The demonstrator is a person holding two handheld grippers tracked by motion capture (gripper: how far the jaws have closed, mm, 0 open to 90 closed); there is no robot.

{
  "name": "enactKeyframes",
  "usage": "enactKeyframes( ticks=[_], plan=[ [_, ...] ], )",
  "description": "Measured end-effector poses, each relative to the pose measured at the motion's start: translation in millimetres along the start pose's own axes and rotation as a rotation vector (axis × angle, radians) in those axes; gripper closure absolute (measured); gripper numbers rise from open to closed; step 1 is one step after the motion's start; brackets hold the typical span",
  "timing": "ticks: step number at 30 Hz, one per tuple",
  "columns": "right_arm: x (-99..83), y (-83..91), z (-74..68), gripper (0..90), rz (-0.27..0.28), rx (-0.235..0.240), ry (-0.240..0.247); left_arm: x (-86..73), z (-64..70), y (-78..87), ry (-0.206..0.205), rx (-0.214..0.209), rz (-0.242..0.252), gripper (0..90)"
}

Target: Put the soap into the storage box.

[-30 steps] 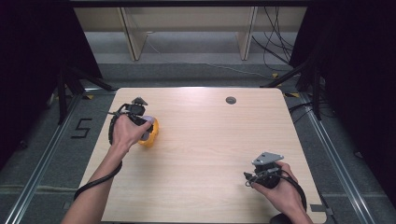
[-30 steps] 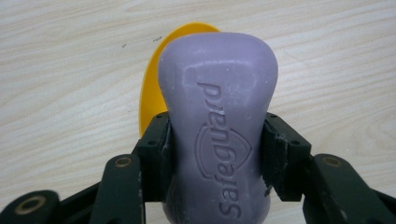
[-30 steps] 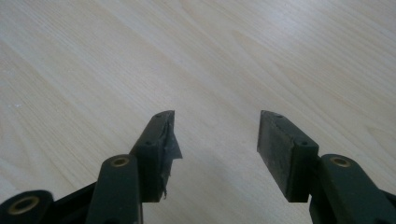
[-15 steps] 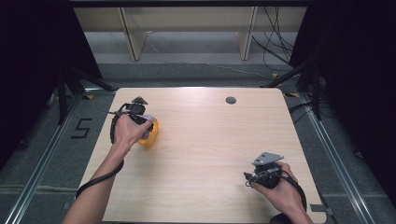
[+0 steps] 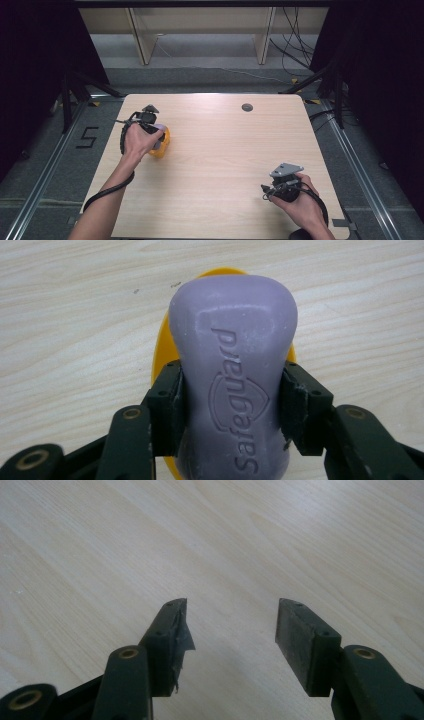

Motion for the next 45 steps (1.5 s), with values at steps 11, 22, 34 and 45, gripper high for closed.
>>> enactKeyframes(
  ticks=[11,22,34,45],
  plan=[
    [0.0,-0.1,-0.2,46.9,-0.005,0.004,0.002,-0.5,1.2,-8.4,0.021,0.012,-0.026,48.9],
    [-0.2,-0.2,-0.9,46.9,-0.008,0.006,-0.006,-2.3,-0.9,-15.8,0.016,0.011,-0.035,48.8],
    [-0.4,-0.9,-0.5,46.9,-0.004,0.005,0.004,-3.1,-1.2,-20.9,0.006,0.018,-0.04,48.7],
    [-0.1,-0.4,-0.3,46.9,-0.006,0.006,0.001,-4.1,-1.1,-21.9,-0.062,0.024,-0.02,46.5]
  ],
)
Point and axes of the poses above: each handheld gripper's, and its own axes: y roughly backward along the jaws, x roughly out of its top, z roughly to its right, the point moved 3 cm from there along -y, roughly forward along the jaws
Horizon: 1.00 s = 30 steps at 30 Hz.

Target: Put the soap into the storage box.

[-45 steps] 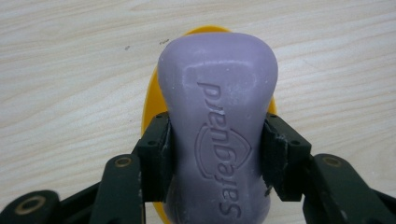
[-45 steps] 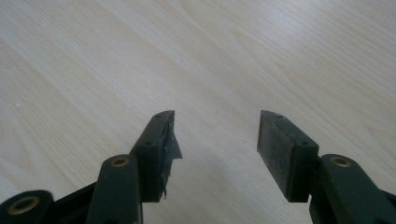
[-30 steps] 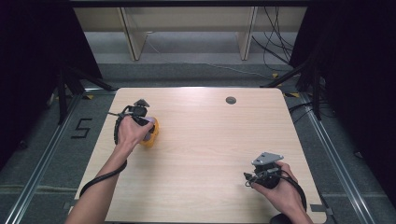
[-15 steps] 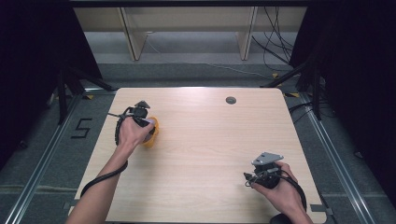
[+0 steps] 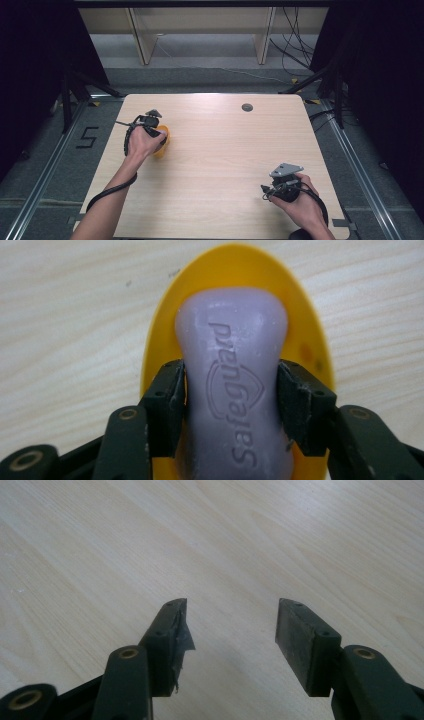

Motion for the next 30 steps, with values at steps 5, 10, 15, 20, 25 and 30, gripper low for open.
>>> enactKeyframes(
  ticks=[5,10,15,20,25,30],
  plan=[
    [0.0,-0.2,0.0,46.7,-0.001,0.001,0.001,0.7,1.5,10.8,-0.013,0.013,0.074,39.9],
    [-0.1,-0.2,0.1,46.7,0.0,0.0,0.0,-1.5,-0.7,24.9,-0.009,0.012,0.137,35.7],
    [-0.1,0.0,0.2,46.7,0.0,0.0,-0.001,-9.4,-3.9,43.3,-0.032,-0.012,0.196,35.2],
    [0.1,0.1,0.1,46.7,0.0,-0.001,-0.001,-24.2,-5.5,59.1,-0.062,-0.029,0.247,30.9],
    [0.2,0.5,0.0,46.6,0.001,-0.004,-0.002,-42.4,-4.6,69.6,-0.092,-0.061,0.289,29.6],
    [0.0,-0.1,1.2,46.7,0.011,-0.008,0.01,-64.0,-4.2,74.5,-0.107,-0.082,0.316,28.8]
  ],
)
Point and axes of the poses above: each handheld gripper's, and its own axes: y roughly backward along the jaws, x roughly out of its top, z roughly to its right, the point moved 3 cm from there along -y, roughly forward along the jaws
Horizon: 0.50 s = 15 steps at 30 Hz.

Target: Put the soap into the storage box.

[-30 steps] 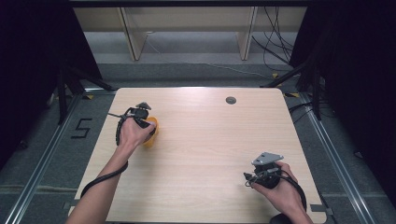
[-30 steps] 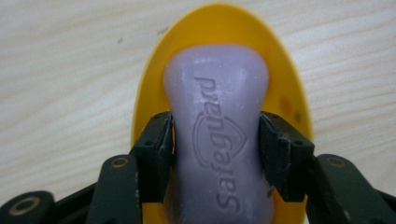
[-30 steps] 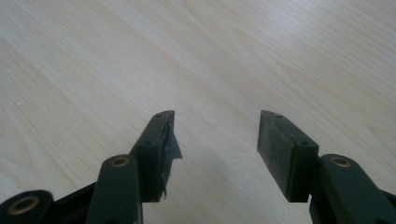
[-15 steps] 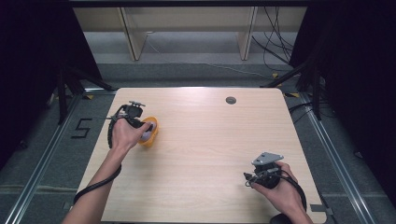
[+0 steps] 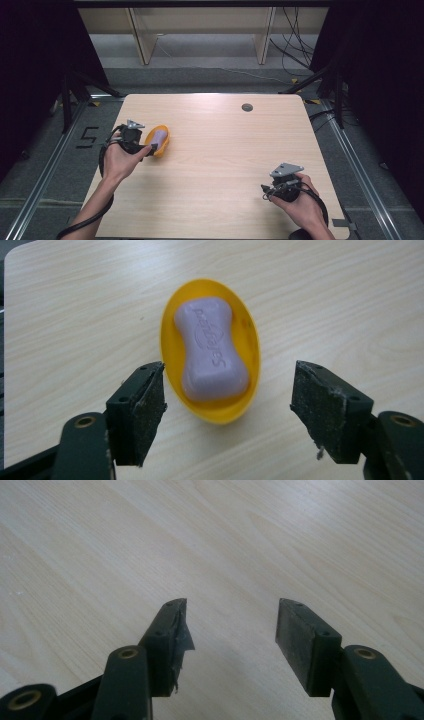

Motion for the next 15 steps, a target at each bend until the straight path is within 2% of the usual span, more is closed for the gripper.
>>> enactKeyframes(
  ticks=[3,6,9,10,12,13,15],
  plan=[
    [0.1,0.3,0.1,46.6,0.003,-0.002,-0.002,-16.1,1.7,4.7,-0.016,-0.02,0.007,28.8],
    [0.3,1.6,-0.4,46.6,-0.005,0.002,-0.014,-37.1,3.1,6.3,-0.014,-0.036,0.01,28.8],
    [0.4,1.3,0.3,46.6,0.002,-0.003,-0.002,-61.2,2.7,7.1,-0.019,-0.052,-0.007,28.6],
    [0.5,1.3,0.3,46.6,0.002,-0.003,-0.002,-73.0,3.0,6.3,-0.014,-0.059,0.002,28.3],
    [0.6,1.5,0.5,46.6,0.004,-0.003,-0.006,-83.8,5.7,4.7,0.011,-0.061,0.022,28.3],
    [0.7,1.6,0.5,46.6,0.004,-0.004,-0.007,-90.8,5.4,6.3,-0.007,-0.077,-0.001,28.3],
    [1.2,2.5,-0.4,46.6,0.003,0.0,-0.021,-101.7,7.7,9.0,-0.006,-0.095,-0.011,28.5]
  ],
)
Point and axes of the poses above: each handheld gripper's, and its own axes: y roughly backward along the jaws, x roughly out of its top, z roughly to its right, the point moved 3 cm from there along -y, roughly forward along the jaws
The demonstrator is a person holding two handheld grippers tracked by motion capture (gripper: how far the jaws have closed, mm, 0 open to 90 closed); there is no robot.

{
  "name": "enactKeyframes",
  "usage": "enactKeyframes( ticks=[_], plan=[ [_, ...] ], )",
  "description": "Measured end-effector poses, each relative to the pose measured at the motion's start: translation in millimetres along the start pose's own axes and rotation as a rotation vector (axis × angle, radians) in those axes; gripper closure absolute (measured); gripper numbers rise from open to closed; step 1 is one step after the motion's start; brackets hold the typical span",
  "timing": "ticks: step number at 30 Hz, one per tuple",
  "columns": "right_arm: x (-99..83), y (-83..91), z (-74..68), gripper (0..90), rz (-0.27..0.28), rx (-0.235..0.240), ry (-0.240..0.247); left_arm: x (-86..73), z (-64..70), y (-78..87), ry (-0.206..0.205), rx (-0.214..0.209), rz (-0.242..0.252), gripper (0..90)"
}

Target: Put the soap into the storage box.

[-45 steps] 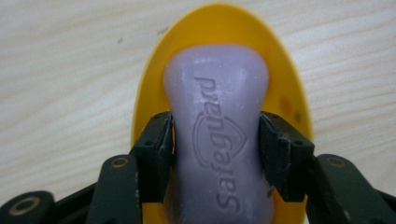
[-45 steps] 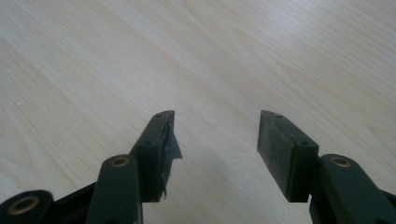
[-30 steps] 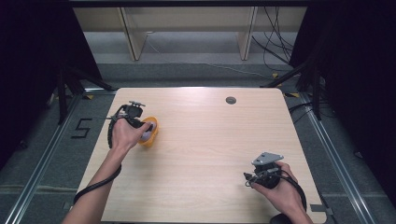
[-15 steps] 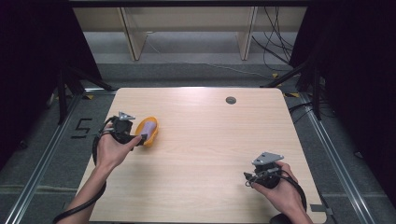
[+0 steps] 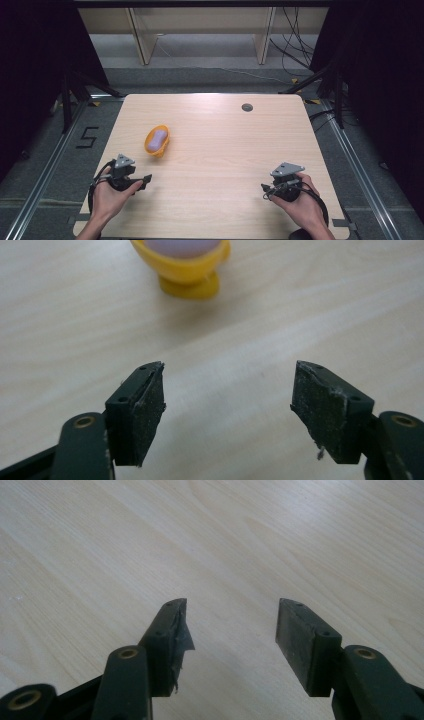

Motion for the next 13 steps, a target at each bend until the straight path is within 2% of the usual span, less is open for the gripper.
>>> enactKeyframes(
  ticks=[1,2,5,6,7,8,9,10,11,12,13],
  plan=[
    [0.0,0.1,-0.1,46.6,0.0,0.0,0.0,-4.4,1.2,2.3,-0.004,-0.001,0.004,28.7],
    [0.0,0.2,-0.2,46.6,0.001,0.0,0.0,-8.0,3.2,2.4,0.01,0.0,0.039,29.2],
    [0.0,0.0,0.0,46.6,0.003,0.002,0.001,-17.4,3.8,6.5,0.039,0.001,0.08,30.6],
    [0.1,-0.2,0.0,46.6,0.003,0.003,0.001,-19.5,0.6,9.7,0.006,0.01,0.061,30.9],
    [0.1,-0.2,-0.2,46.6,0.002,0.003,-0.001,-19.8,1.9,8.6,0.047,0.018,0.096,31.1],
    [0.2,-0.2,-0.3,46.6,0.003,0.003,0.0,-21.1,-0.6,10.7,0.041,0.007,0.075,31.2],
    [0.4,0.0,-0.3,46.6,0.005,0.002,0.002,-20.5,0.6,9.4,0.066,0.005,0.099,31.3],
    [0.6,0.0,-0.1,46.6,0.006,0.001,0.005,-21.0,-1.1,10.5,0.058,-0.007,0.081,31.4],
    [0.8,0.0,0.4,46.6,0.01,-0.002,0.006,-20.0,0.8,8.5,0.084,-0.01,0.112,31.6],
    [0.9,-0.1,0.5,46.6,0.01,-0.002,0.006,-20.6,-1.2,10.5,0.045,-0.005,0.079,31.9],
    [0.8,-0.1,0.6,46.6,0.009,-0.002,0.006,-19.4,1.5,7.6,0.079,-0.007,0.109,32.3]
  ],
)
Point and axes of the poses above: each handheld gripper's, and its own axes: y roughly backward along the jaws, x roughly out of its top, z roughly to its right, the point moved 3 cm from there along -y, roughly forward along the jaws
